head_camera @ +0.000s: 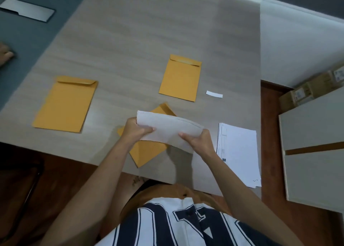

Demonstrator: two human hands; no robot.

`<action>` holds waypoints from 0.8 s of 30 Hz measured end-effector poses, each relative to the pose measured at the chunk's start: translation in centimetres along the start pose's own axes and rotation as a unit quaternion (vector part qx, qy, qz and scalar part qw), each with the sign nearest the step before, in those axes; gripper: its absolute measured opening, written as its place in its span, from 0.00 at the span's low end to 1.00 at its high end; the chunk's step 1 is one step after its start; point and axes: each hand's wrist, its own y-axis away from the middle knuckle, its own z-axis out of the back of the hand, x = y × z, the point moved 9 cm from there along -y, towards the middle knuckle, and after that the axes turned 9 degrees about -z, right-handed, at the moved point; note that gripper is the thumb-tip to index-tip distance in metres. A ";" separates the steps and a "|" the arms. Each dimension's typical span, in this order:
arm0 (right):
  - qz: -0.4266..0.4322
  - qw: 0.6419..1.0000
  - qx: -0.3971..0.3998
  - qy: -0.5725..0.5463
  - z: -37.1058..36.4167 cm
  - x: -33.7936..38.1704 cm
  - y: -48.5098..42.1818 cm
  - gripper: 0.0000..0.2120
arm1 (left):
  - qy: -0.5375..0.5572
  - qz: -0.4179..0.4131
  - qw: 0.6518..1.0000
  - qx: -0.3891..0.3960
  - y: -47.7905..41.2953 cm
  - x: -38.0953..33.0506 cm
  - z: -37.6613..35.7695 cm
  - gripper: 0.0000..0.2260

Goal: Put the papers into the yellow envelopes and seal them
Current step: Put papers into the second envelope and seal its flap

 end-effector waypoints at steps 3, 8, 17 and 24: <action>0.005 0.998 -0.032 0.052 1.0 1.3 -0.8 0.19 | -0.015 -0.026 0.999 -0.040 -1.4 -0.9 0.3 0.13; 0.063 0.978 -0.107 0.168 5.1 4.6 -1.7 0.16 | -0.179 -0.060 0.980 -0.068 -2.3 -1.2 -0.6 0.18; 0.175 0.900 -0.253 0.309 10.0 8.4 -1.3 0.18 | -0.533 -0.131 0.823 0.145 -2.0 -1.3 -7.9 0.47; 0.173 0.894 -0.280 0.303 11.3 8.6 -1.2 0.16 | -0.692 -0.113 0.686 0.194 -3.6 -1.9 -9.5 0.57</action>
